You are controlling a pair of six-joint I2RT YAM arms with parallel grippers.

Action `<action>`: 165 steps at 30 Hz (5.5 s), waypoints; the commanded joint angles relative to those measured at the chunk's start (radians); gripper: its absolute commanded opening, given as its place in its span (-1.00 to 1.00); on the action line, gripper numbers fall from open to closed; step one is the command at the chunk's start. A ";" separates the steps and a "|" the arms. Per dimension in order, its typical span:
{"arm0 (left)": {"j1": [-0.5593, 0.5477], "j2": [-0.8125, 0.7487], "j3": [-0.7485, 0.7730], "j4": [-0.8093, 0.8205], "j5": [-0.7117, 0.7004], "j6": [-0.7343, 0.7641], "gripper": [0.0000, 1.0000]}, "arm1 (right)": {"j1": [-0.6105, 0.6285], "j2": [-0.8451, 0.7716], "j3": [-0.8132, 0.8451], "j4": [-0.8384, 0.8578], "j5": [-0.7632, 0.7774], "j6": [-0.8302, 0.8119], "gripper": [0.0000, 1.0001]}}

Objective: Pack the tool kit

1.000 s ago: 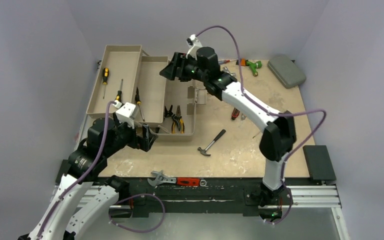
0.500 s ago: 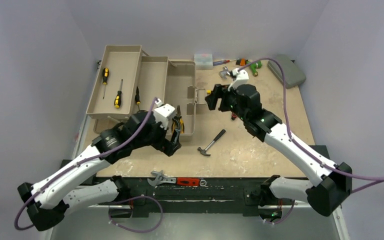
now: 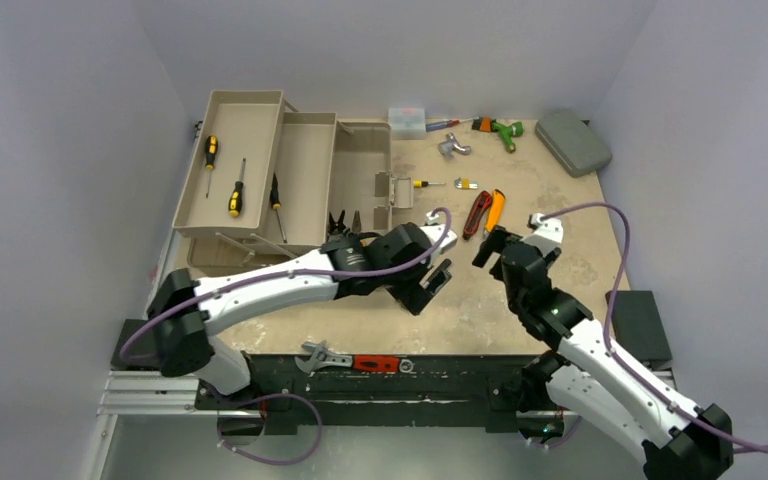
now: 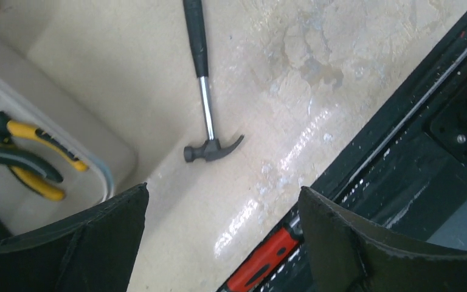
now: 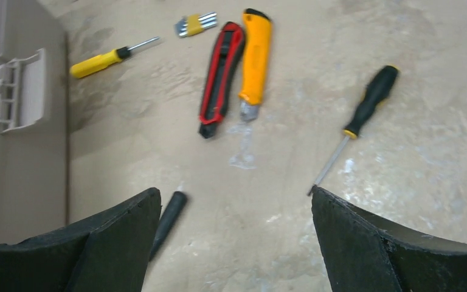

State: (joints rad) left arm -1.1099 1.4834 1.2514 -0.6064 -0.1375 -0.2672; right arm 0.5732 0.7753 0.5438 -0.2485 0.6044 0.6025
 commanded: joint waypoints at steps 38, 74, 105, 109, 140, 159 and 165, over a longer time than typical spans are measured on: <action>0.075 0.616 0.219 -0.085 0.040 -0.103 -1.00 | -0.005 -0.537 -0.322 -0.012 0.314 0.179 0.84; 0.441 0.117 0.288 -0.093 -0.216 -0.311 -1.00 | -0.005 -0.394 -0.314 0.068 0.290 0.165 0.75; 0.354 -0.039 0.151 -0.074 -0.002 -0.057 0.42 | -0.070 0.211 0.138 0.030 -0.053 -0.013 0.67; 0.324 -0.184 0.066 -0.084 -0.030 -0.042 0.56 | -0.154 0.396 0.286 0.015 -0.205 -0.038 0.61; 0.282 -0.801 -0.291 -0.202 -0.128 0.141 0.90 | -0.279 1.148 0.777 -0.146 -0.231 0.093 0.37; 0.368 -0.914 -0.345 -0.152 -0.138 0.139 0.88 | -0.320 1.015 0.629 -0.059 -0.515 0.008 -1.00; 0.369 -0.877 -0.327 -0.172 -0.131 0.125 0.86 | -0.273 0.833 0.546 0.066 -0.741 -0.084 -1.00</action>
State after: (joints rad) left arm -0.7464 0.5831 0.9100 -0.8047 -0.2764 -0.1421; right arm 0.2596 1.7340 1.0924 -0.3012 0.0513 0.5846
